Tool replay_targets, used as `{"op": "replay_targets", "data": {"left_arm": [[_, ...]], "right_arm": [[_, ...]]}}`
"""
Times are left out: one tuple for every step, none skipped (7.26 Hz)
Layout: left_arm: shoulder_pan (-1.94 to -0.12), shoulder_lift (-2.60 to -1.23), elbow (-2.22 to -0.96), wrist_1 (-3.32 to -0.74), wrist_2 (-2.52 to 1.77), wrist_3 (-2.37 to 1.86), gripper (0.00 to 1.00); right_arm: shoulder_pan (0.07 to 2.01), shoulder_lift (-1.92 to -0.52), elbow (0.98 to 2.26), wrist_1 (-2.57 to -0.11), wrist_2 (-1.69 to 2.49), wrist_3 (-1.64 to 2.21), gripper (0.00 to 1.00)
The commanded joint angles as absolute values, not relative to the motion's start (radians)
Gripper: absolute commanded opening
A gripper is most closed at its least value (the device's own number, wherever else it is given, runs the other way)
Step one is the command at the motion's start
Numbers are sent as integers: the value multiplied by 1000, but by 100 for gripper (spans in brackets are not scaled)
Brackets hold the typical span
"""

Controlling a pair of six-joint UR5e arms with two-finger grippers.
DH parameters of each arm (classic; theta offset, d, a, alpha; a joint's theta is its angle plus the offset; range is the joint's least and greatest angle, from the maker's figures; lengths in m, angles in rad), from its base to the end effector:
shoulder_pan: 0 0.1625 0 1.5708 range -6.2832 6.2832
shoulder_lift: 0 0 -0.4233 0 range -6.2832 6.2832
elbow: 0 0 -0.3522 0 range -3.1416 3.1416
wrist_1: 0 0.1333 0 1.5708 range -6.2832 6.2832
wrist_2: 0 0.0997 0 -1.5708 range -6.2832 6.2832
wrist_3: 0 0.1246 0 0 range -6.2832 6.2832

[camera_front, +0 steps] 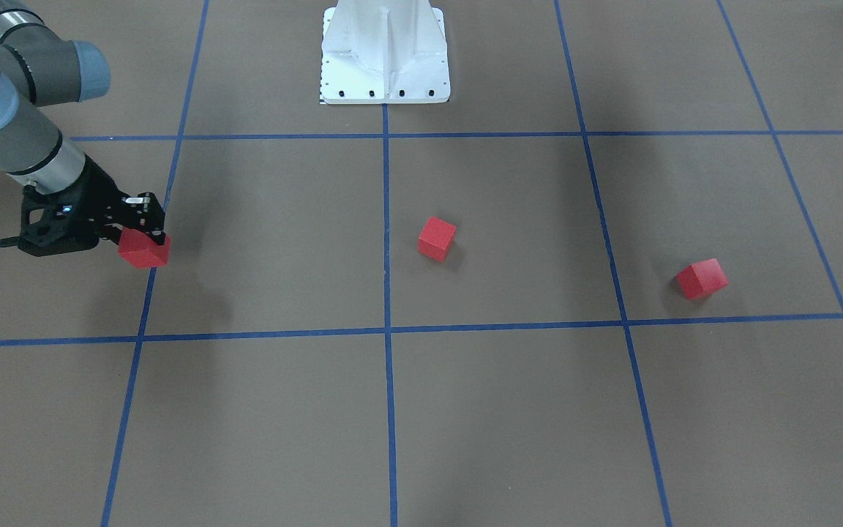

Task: Form red blocks into L shape at center
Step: 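Carry the red cube with the right gripper toward the center cube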

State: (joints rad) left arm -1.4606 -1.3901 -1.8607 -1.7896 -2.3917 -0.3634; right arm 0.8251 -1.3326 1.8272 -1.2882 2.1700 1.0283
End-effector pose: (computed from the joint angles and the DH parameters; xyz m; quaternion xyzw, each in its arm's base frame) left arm 0.0017 -0.3980 0.5888 0.0532 0.4178 -0.0496 0.9056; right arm -0.3290 -0.4491 0.4101 0.0170 -0.4532 0.0138 0.8912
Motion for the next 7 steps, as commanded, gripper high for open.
{"op": "replay_targets", "data": {"left_arm": [[-1459,-1390,-1855,-1848,-2390,-362,100],[-1459,-1388,-1853,-1853,-2390,-362,100],[-1459,-1388,-1856,-1855,-2391,-364,100],[-1459,-1390,-1856,-1855,-2391,-364,100],[-1457,-1390,-1862,-1856,-2391,-364,100],[-1457,-1388,-1862,-1874,-2391,-364,100],[-1457,-1387,-1861,-1891,-2391,-365,100]], "right_arm": [[718,-1157,1833,-1394,2099,1231,0],[659,-1067,1826,-1473,2057,1282,0],[614,-993,1794,-1498,2010,1354,0],[582,-936,1740,-1497,1999,1403,0],[571,-875,1668,-1499,1997,1407,0],[539,-821,1608,-1494,1964,1425,0],[514,-764,1550,-1493,1941,1454,0]]}}
